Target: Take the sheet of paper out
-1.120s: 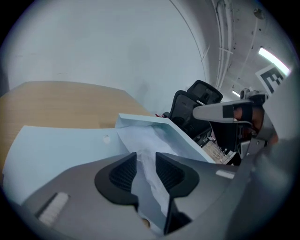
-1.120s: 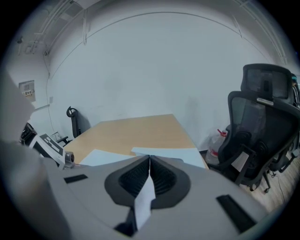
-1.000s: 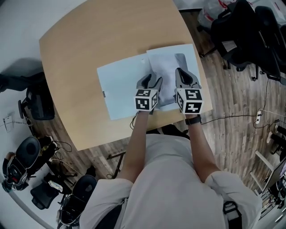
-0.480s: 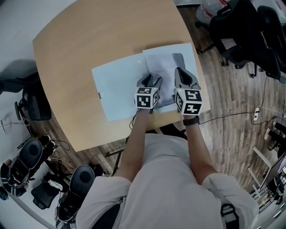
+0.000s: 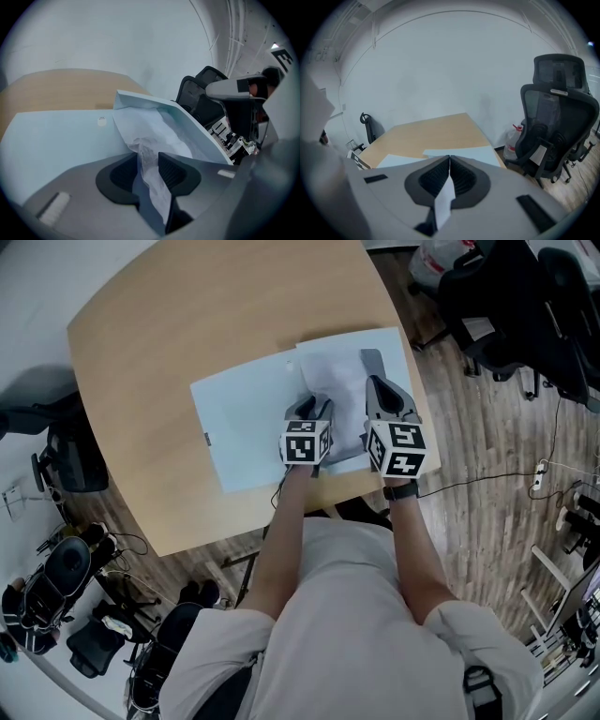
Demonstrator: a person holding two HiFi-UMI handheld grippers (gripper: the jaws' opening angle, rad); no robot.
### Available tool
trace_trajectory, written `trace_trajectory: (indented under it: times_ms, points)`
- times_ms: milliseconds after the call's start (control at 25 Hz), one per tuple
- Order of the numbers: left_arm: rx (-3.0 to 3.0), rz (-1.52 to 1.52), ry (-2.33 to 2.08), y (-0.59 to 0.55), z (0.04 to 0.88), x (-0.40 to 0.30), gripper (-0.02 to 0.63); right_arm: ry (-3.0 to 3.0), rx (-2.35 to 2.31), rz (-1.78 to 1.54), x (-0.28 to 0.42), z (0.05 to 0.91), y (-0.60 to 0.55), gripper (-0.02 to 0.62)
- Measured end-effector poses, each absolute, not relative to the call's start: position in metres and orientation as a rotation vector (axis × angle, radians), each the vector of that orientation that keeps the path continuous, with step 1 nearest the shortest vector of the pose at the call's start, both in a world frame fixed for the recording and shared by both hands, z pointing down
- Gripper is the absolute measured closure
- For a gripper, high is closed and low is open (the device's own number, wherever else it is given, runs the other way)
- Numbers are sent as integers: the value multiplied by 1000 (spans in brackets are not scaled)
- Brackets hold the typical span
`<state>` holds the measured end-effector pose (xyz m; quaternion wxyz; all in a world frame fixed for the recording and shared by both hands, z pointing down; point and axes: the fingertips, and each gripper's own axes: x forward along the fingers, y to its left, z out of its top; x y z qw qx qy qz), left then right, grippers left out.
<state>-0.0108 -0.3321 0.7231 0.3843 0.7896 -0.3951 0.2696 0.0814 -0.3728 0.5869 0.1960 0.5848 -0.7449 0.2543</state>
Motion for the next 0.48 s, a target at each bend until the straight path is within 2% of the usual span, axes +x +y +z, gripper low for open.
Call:
trace_trajectory:
  times_ms: [240, 480]
  points:
    - [1995, 687, -1050, -333, 718, -23, 518, -2109, 1622, 699, 72, 581, -373, 583]
    - [1972, 669, -1090, -334, 713, -36, 546, -2147, 1611, 703, 62, 575, -374, 583]
